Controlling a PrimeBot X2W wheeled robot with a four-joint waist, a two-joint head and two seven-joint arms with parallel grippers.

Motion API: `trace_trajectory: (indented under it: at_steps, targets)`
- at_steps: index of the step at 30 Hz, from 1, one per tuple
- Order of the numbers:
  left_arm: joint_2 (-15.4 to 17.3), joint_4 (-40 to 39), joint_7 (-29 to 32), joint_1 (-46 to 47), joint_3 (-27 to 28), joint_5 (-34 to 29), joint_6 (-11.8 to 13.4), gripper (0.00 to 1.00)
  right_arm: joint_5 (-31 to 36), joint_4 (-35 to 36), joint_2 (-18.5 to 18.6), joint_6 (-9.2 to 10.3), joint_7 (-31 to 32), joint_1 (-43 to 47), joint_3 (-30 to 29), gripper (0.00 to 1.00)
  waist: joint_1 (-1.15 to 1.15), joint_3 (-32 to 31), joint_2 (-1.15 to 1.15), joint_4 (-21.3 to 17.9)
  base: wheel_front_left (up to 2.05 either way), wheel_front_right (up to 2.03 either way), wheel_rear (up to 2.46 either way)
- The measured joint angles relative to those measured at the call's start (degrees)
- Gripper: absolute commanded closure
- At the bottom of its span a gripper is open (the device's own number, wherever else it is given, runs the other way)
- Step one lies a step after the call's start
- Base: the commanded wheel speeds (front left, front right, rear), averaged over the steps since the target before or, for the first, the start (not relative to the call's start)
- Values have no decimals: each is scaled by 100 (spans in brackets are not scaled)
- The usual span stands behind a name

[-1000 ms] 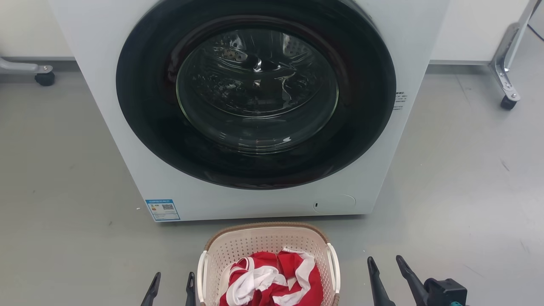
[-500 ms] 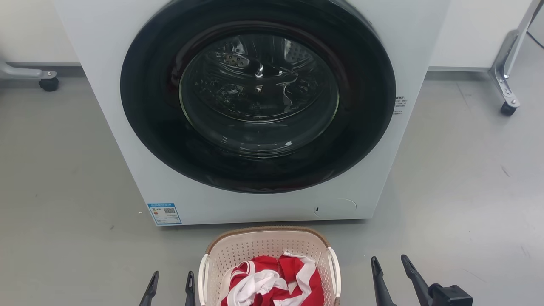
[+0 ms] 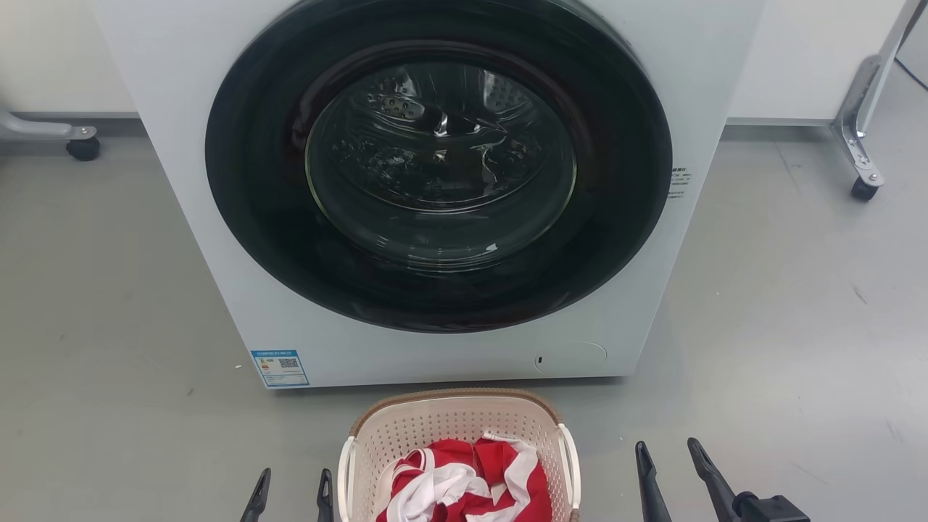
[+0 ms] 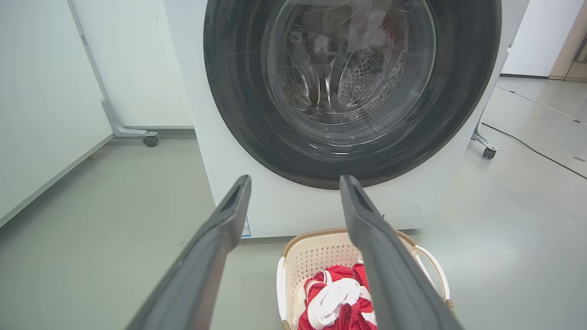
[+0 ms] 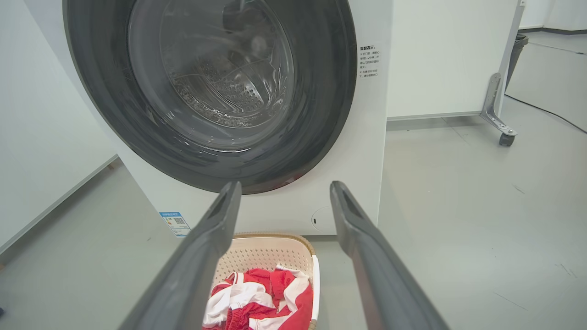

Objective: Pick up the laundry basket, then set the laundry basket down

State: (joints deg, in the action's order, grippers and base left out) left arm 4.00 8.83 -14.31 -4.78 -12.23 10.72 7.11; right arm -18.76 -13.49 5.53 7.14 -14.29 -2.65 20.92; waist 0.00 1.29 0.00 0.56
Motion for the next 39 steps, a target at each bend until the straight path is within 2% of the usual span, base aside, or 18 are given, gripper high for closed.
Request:
trace_trajectory:
  at_steps: [20,21,32,39]
  targets:
    - [-31,-89,0,-149,25,-114,0,0,160,136,-86,0,0,205,-143,0,0,-96,0,-8,0,0,0]
    - [-34,-86,1,-153,23,-114,-1,100,165,121,-87,-1,4,215,-142,100,0,-100,0,-10,0,0,0]
    - [-44,226,64,-245,77,58,-64,100,-38,-177,-98,-62,69,368,-240,100,0,-100,0,-13,0,0,0]
    - [-49,297,221,-213,220,654,-164,100,-601,-183,-109,-156,224,341,-435,100,1,-102,0,-17,0,0,0]
